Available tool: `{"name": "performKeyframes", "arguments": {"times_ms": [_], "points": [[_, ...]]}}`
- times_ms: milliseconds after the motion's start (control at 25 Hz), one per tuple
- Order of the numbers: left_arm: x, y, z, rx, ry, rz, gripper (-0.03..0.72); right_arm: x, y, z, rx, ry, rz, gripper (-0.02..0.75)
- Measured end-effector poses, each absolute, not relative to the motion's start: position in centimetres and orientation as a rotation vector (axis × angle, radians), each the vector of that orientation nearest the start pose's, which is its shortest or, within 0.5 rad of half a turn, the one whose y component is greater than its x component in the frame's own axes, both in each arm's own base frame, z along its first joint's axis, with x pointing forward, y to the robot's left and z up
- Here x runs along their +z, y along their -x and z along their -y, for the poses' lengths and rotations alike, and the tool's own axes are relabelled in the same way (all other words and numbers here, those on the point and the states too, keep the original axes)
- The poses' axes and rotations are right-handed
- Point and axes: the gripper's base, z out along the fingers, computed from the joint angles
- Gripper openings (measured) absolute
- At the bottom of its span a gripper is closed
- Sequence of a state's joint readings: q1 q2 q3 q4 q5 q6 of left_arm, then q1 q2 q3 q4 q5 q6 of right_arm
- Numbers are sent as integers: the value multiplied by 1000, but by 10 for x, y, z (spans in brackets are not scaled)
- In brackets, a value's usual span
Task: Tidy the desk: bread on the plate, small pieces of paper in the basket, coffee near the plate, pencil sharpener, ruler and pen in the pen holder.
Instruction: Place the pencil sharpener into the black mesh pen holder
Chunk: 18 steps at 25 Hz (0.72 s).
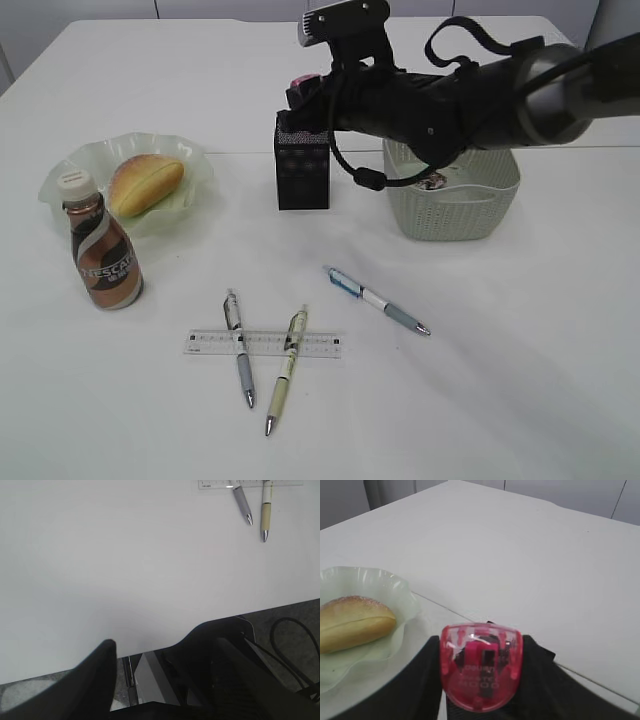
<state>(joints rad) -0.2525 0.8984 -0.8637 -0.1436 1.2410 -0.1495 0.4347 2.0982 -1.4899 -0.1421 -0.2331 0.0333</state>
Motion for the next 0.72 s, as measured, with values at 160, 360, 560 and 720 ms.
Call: {"name": "performKeyframes", "arguments": {"times_ms": [160, 360, 560, 720], "points": [[320, -130, 46, -305, -115, -2778, 444, 210, -462, -213, 248, 518, -1778, 301], [320, -130, 46, -305, -115, -2778, 444, 198, -479, -212, 230, 519, -1772, 301], [320, -130, 46, -305, -115, -2778, 444, 184, -491, -214, 221, 519, -1779, 301], [319, -130, 46, -295, -116, -2777, 444, 176, -498, -216, 220, 517, -1779, 301]]}}
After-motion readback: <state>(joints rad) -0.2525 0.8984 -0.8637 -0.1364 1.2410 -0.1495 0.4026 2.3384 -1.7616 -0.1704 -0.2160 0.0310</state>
